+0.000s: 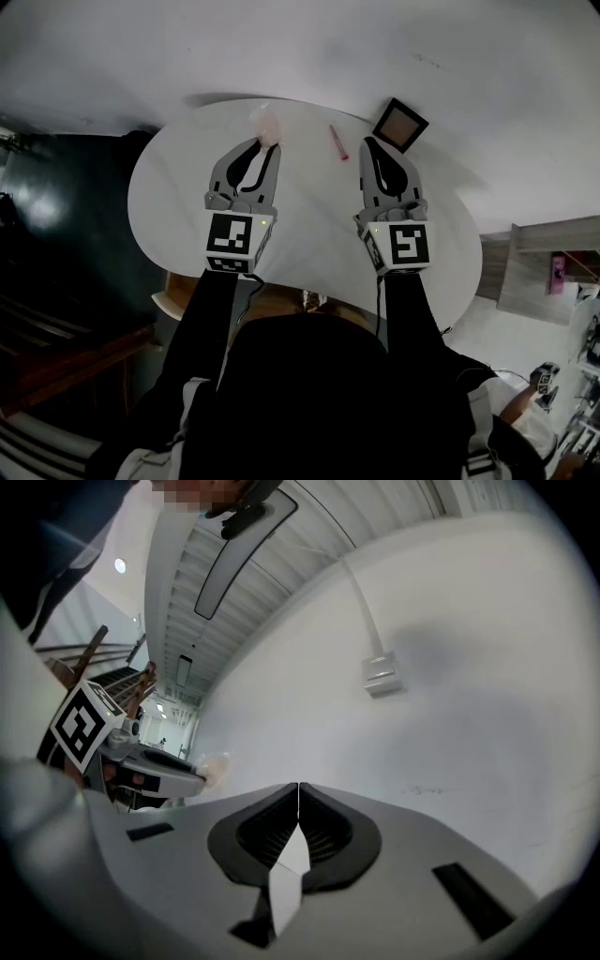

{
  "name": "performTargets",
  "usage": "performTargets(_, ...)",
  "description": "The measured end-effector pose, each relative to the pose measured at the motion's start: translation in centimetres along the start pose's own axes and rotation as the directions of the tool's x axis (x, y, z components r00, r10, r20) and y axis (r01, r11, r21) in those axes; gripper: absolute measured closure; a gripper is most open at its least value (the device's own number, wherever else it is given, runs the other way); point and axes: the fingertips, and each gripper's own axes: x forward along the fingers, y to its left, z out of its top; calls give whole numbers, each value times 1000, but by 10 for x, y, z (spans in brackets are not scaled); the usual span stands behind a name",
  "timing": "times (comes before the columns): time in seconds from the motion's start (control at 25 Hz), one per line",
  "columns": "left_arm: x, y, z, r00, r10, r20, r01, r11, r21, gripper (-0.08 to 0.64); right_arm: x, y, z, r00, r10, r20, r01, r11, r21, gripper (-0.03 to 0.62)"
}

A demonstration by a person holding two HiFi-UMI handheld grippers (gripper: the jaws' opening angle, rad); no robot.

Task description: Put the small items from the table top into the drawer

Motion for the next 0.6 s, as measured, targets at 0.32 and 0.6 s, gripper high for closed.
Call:
performTargets(0.32, -74, 43, -27, 977, 203, -57, -203, 979, -1, 480, 22, 57, -5, 981, 188, 50, -190, 981, 31, 565)
performTargets(0.6, -149, 90, -49, 910, 398, -121, -401, 916, -5, 480, 48, 153, -7, 895, 438, 79, -443, 895, 52, 565)
